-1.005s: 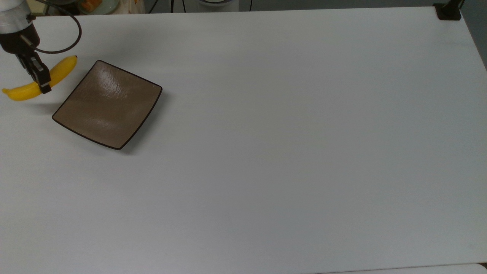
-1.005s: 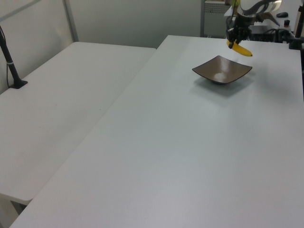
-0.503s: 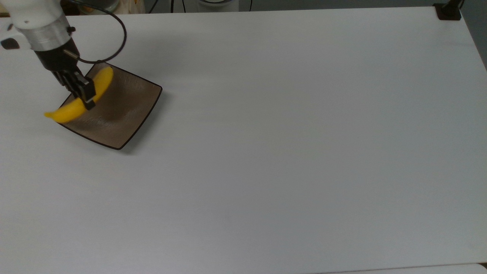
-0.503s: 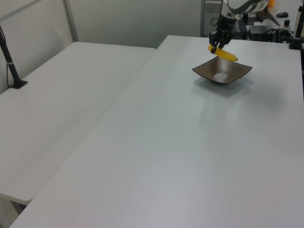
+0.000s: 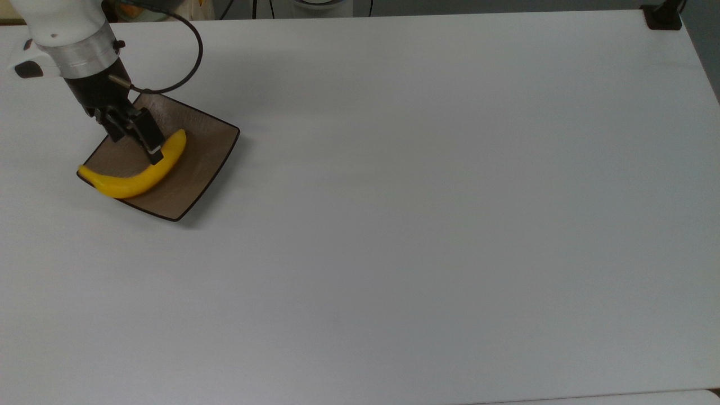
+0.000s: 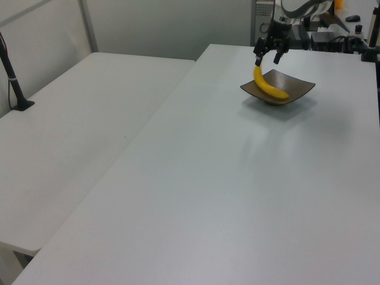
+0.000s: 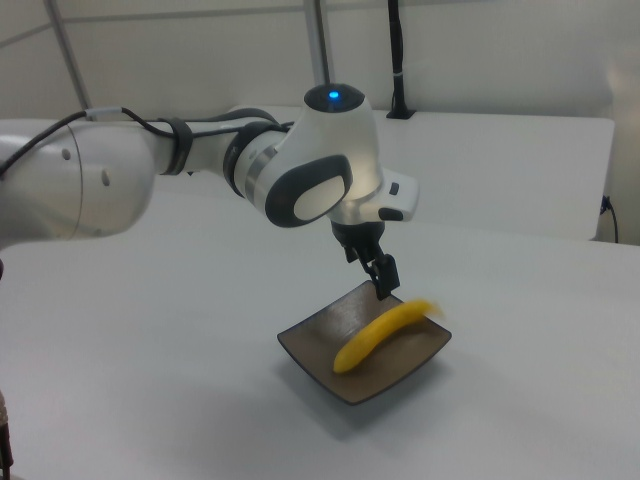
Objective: Bananas placed on a ceramic plate
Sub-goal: 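Carry the banana over the brown plate and lower it onto it, then open the gripper and raise it away from the plate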
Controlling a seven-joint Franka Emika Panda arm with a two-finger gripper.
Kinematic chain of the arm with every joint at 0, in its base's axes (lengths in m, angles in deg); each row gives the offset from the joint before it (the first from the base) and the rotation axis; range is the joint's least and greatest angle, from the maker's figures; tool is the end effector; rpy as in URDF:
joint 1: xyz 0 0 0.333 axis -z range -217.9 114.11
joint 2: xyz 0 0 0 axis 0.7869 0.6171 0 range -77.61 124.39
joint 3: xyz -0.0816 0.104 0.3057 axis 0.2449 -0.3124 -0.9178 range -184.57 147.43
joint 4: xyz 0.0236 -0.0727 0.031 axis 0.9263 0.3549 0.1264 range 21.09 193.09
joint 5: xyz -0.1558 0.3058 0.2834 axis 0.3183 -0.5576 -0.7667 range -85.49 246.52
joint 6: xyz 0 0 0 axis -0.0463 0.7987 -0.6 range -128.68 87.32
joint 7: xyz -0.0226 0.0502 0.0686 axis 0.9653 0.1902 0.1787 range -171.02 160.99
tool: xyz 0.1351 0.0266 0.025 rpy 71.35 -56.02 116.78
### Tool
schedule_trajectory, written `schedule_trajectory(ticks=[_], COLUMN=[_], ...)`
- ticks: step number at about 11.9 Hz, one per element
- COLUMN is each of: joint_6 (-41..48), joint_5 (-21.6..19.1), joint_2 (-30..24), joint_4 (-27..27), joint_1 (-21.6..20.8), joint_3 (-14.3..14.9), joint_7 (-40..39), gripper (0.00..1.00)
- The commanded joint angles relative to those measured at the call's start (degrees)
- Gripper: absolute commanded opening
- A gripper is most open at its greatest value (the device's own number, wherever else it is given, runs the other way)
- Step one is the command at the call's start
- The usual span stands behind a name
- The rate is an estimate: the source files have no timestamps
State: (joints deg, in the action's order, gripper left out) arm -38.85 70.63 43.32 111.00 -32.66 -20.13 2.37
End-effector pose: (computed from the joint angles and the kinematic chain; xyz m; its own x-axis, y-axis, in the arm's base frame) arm 0.7065 -0.2156 0.3978 0.8451 -0.5085 0.1649 -0.4790 -0.8573 -0.1888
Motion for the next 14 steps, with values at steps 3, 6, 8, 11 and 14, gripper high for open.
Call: schedule_trajectory(ticks=[3,6,8,11,14], joint_6=[17.20,23.82,26.80,27.17,27.35], joint_5=[8.28,10.58,10.77,9.11,8.57], joint_2=[-8.49,-15.68,-19.39,-21.25,-21.69], joint_4=[0.04,3.80,5.93,6.29,6.46], joint_1=[-7.27,-12.28,-15.18,-20.10,-22.67], joint_3=[0.25,0.77,1.04,2.17,2.27], joint_7=[-6.67,-11.41,-12.93,-13.10,-11.96], gripper=[1.00,1.00,1.00,1.00,1.00])
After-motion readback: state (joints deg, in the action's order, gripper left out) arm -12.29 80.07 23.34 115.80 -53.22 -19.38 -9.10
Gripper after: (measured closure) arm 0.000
